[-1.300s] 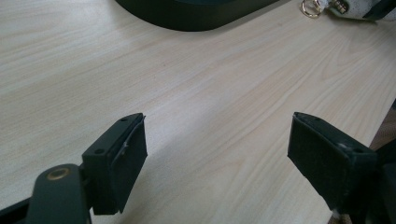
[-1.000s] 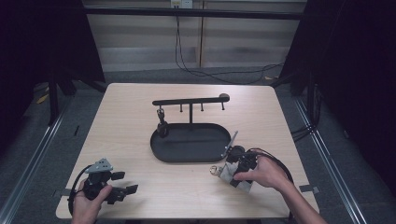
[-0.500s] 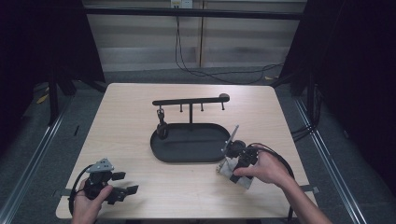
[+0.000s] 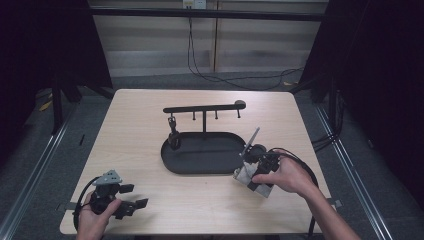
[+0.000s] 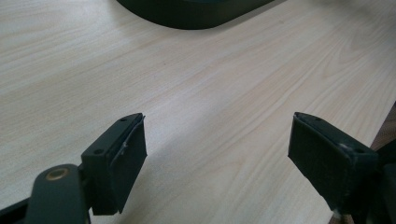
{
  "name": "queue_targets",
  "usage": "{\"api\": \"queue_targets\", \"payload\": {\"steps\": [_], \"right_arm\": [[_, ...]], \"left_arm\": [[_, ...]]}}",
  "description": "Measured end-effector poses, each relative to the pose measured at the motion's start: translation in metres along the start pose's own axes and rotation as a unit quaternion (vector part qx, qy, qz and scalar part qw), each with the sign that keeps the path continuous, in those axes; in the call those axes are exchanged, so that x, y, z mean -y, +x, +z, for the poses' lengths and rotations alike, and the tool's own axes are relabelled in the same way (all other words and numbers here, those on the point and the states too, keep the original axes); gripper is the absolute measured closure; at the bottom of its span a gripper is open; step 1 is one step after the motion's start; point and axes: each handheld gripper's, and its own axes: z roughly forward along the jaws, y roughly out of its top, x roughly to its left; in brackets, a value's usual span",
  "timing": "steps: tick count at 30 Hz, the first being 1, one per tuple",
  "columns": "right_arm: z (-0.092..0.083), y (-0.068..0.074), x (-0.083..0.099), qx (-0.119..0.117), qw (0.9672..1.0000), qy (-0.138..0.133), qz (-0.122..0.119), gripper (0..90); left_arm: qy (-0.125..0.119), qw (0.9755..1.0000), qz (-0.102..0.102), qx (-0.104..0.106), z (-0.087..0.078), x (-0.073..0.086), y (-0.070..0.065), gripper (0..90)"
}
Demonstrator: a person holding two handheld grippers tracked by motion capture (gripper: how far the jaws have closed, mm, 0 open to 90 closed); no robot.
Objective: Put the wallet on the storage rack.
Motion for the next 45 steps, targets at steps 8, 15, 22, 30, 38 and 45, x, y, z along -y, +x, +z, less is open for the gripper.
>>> {"api": "queue_targets", "payload": {"steps": [8, 15, 22, 30, 38, 45], "right_arm": [[-0.011, -0.002, -0.006, 0.005, 0.9997, -0.018, 0.013, 33.0], [-0.017, -0.006, -0.008, 0.007, 0.9986, -0.033, 0.041, 33.0], [-0.021, -0.013, -0.012, 0.011, 0.9972, -0.043, 0.06, 32.9], [-0.023, -0.022, -0.02, 0.009, 0.9944, -0.056, 0.09, 32.9], [-0.019, -0.03, -0.031, 0.002, 0.9908, -0.066, 0.118, 32.9], [-0.015, -0.036, -0.036, -0.014, 0.9872, -0.078, 0.138, 32.9]], "left_arm": [[-0.001, 1.0, 0.0, 0.001, -0.001, 0.0, 0.0, 19.3], [-0.004, 1.0, -0.002, 0.002, -0.001, 0.0, 0.0, 19.3], [-0.013, 0.9999, -0.002, 0.004, -0.003, -0.001, 0.0, 19.3], [-0.036, 0.9993, 0.011, -0.008, -0.009, -0.002, -0.004, 19.3], [-0.034, 0.9993, 0.01, -0.004, -0.009, -0.002, -0.006, 19.4], [-0.032, 0.9994, 0.013, -0.003, -0.008, -0.002, -0.008, 19.3]]}}
